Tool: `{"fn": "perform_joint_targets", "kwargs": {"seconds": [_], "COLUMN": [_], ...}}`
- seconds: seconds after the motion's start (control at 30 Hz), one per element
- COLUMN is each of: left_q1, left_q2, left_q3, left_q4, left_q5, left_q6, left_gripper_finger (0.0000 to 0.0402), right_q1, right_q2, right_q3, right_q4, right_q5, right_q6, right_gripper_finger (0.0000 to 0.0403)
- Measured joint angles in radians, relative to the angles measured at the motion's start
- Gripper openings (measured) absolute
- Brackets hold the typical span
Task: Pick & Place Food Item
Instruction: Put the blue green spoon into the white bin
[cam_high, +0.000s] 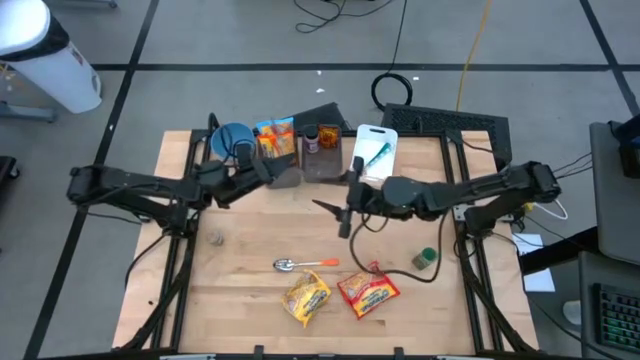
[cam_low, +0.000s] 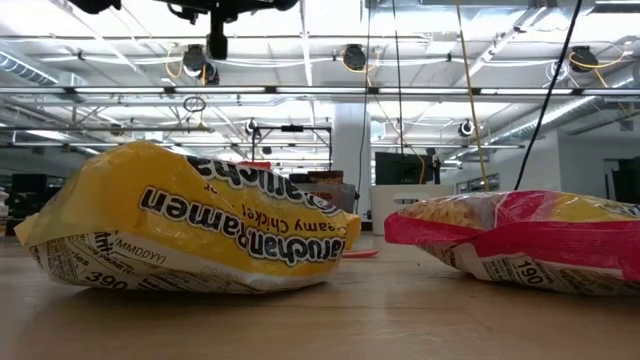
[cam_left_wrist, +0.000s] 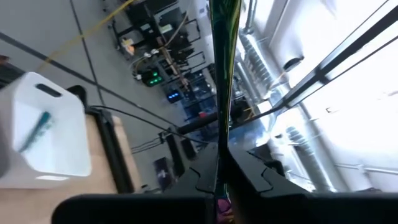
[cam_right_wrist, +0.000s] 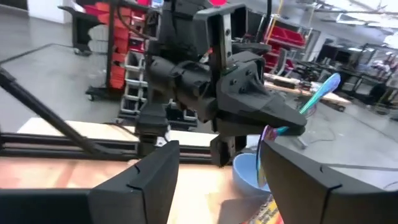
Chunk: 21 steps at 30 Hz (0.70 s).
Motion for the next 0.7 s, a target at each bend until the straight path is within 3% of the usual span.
{"fn": "perform_joint_targets", "kwargs": {"seconds": [0.23, 0.5, 0.7], "left_q1": [-0.001, -0.001, -0.001], "left_q2": [0.052, 0.064, 0.064], "left_q3": [0.000, 0.000, 0.000], "left_q4": [0.102, 0.139, 0.168], "left_q5": [0.014, 0.017, 0.018], "left_q6": [-0.012, -0.020, -0.020], "left_gripper_finger": [0.0018, 0.0009, 0.0028], "right_q1": [-0.019, -0.055, -0.065], "right_q2": [0.031, 0.045, 0.077], "right_q3": [0.024, 0.025, 0.024], "right_q4": [0.023, 0.024, 0.032], "right_q5": [0.055, 0.050, 0.048], "right_q6": [-0.049, -0.048, -0.040], "right_gripper_finger": [0.0223, 0.0205, 0.0185]}}
